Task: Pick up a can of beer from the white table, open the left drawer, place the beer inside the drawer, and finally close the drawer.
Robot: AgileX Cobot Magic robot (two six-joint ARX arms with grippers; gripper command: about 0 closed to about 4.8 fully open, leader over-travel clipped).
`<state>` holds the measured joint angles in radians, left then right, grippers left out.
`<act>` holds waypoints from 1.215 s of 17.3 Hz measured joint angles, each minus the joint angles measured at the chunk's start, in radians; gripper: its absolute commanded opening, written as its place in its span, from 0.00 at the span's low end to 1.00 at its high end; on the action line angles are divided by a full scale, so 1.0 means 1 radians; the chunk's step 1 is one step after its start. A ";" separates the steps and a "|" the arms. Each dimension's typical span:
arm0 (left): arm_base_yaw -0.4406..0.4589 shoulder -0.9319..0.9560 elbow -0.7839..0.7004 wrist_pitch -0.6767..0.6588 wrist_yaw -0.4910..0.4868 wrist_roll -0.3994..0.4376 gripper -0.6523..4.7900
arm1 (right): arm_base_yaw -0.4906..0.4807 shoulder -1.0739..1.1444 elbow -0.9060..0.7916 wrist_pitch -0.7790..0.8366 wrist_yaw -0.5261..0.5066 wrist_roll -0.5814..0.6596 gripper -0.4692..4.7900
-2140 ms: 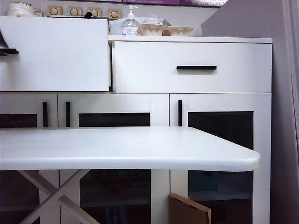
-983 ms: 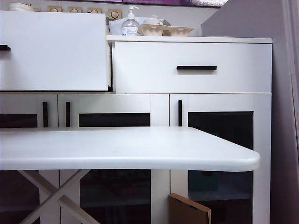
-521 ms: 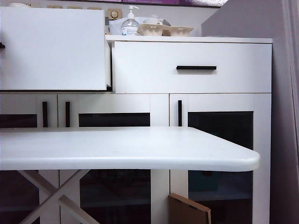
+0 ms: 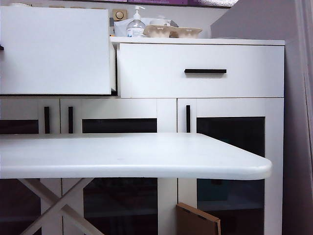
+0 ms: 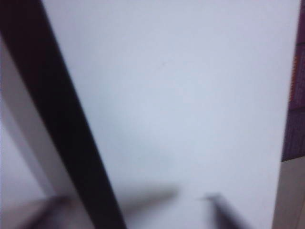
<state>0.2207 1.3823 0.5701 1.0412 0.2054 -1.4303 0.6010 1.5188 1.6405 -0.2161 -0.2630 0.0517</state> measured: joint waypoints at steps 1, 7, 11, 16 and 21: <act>0.000 0.000 0.000 -0.007 0.000 0.000 0.19 | 0.000 0.000 0.000 0.000 0.000 0.000 0.30; 0.001 0.003 -0.002 -0.039 0.018 -0.002 0.11 | -0.001 0.000 0.000 0.000 0.000 0.000 0.30; 0.001 0.008 -0.012 -0.005 0.020 0.022 0.11 | -0.001 -0.002 0.000 0.000 0.000 0.000 0.30; 0.003 -0.016 -0.076 0.061 0.040 0.020 0.11 | 0.000 -0.010 0.000 0.000 0.000 0.000 0.30; 0.006 -0.102 -0.177 0.100 0.039 0.019 0.11 | 0.000 -0.010 0.000 0.000 0.000 0.000 0.30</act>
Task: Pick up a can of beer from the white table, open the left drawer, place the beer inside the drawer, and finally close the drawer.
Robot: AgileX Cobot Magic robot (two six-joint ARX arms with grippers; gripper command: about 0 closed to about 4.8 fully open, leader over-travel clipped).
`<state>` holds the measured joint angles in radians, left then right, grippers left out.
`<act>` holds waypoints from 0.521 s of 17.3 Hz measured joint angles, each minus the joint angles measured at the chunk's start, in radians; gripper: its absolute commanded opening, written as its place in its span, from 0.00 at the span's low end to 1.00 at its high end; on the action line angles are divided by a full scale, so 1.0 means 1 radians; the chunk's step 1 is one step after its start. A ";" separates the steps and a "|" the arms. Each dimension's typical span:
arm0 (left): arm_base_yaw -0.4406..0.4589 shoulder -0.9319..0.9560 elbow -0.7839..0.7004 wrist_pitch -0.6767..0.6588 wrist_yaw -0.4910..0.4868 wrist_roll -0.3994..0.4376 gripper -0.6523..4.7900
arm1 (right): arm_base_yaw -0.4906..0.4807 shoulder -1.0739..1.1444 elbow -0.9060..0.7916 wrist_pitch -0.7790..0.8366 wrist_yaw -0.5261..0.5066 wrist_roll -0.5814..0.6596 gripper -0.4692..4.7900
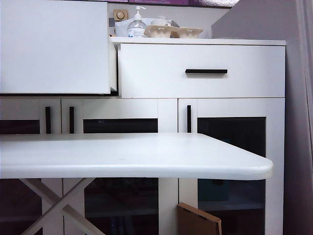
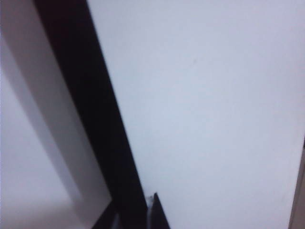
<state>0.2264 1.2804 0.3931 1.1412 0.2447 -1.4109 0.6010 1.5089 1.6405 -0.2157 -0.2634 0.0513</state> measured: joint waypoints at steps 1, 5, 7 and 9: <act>0.000 -0.012 -0.008 -0.001 -0.001 0.000 0.11 | 0.000 0.000 0.000 0.000 0.000 0.000 0.30; 0.001 -0.088 -0.043 -0.047 -0.003 0.000 0.11 | 0.000 0.000 0.000 0.000 0.000 0.000 0.30; 0.001 -0.112 -0.057 -0.056 -0.005 0.001 0.11 | 0.000 0.000 0.000 0.000 0.000 0.000 0.30; 0.001 -0.122 -0.068 -0.056 -0.005 -0.001 0.11 | 0.000 0.000 0.000 0.000 0.000 0.000 0.30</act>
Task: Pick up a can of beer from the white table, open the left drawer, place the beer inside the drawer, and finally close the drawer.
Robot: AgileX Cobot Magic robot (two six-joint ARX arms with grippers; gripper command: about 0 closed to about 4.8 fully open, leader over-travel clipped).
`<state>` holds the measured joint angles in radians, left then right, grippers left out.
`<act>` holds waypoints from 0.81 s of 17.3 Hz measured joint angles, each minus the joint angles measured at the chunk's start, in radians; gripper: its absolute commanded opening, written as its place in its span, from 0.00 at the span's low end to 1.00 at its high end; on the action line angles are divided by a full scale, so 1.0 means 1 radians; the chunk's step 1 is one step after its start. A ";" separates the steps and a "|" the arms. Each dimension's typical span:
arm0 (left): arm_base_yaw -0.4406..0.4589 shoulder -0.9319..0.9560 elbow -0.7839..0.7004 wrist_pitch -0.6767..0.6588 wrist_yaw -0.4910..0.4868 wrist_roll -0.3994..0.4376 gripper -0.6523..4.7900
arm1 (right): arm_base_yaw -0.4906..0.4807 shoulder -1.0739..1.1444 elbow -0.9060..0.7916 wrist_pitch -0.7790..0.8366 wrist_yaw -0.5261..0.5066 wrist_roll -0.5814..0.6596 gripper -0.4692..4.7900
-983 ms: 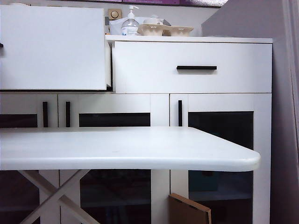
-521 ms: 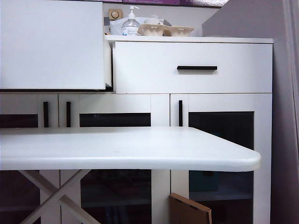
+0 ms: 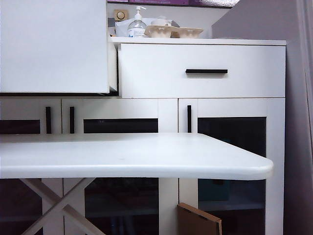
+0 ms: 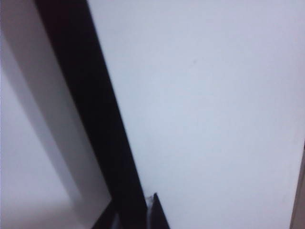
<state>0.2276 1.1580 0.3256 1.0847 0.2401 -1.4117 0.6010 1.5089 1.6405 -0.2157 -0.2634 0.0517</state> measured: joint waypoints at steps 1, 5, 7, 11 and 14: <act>0.000 -0.011 -0.010 0.000 -0.005 -0.005 0.11 | 0.000 0.000 0.000 0.000 -0.002 0.000 0.30; 0.000 -0.050 -0.047 0.011 -0.006 -0.008 0.11 | 0.000 0.000 0.000 0.000 -0.002 0.000 0.30; 0.000 -0.051 -0.049 0.016 -0.005 -0.008 0.22 | 0.000 0.000 0.000 0.000 -0.003 0.000 0.30; -0.014 -0.061 -0.043 0.074 0.135 0.035 1.00 | 0.000 0.000 0.000 0.000 -0.003 0.000 0.30; -0.007 -0.059 -0.043 0.080 0.201 0.039 1.00 | 0.000 0.000 0.000 0.000 -0.002 0.000 0.30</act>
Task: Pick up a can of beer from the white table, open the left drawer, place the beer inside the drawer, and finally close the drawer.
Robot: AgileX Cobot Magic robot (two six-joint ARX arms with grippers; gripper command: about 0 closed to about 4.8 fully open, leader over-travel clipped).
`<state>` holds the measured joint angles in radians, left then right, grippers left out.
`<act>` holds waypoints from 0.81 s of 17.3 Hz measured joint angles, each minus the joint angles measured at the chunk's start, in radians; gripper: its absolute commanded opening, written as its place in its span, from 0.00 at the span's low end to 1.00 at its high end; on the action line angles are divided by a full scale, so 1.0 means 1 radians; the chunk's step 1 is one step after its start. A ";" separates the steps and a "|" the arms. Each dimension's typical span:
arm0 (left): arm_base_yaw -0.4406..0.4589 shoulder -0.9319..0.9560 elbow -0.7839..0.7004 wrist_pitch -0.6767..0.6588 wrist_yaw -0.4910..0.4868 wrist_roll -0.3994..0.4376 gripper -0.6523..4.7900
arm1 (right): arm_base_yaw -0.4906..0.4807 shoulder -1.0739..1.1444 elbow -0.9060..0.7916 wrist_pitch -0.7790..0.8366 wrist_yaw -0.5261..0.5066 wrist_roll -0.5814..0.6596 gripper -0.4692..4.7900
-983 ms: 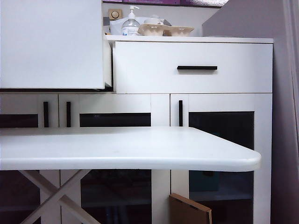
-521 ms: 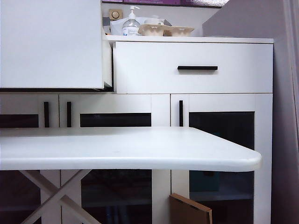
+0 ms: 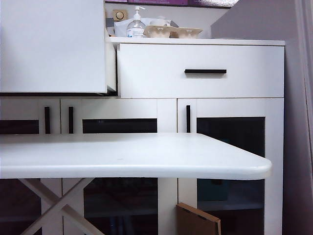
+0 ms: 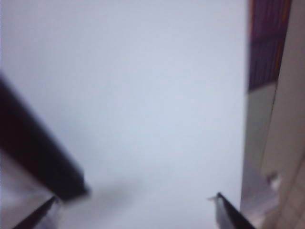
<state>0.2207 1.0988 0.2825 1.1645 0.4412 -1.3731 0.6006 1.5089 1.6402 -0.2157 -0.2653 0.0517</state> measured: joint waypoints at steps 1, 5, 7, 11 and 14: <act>0.000 -0.004 0.000 -0.005 0.056 0.001 1.00 | 0.000 0.000 0.000 0.000 -0.001 0.000 0.30; -0.001 -0.061 0.000 -0.003 0.196 0.000 0.87 | 0.000 0.000 0.000 0.016 -0.005 0.000 0.30; -0.001 -0.100 0.000 0.031 0.280 0.000 0.57 | 0.000 0.000 0.000 0.038 -0.005 0.000 0.30; -0.001 -0.147 0.034 0.251 0.325 -0.115 0.14 | 0.000 0.000 0.001 0.060 -0.005 0.000 0.31; -0.001 -0.168 0.176 0.203 0.354 -0.166 0.11 | 0.000 0.000 0.000 0.061 -0.007 0.000 0.31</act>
<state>0.2199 0.9306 0.4587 1.3674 0.7956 -1.5394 0.6006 1.5085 1.6405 -0.1547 -0.2726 0.0513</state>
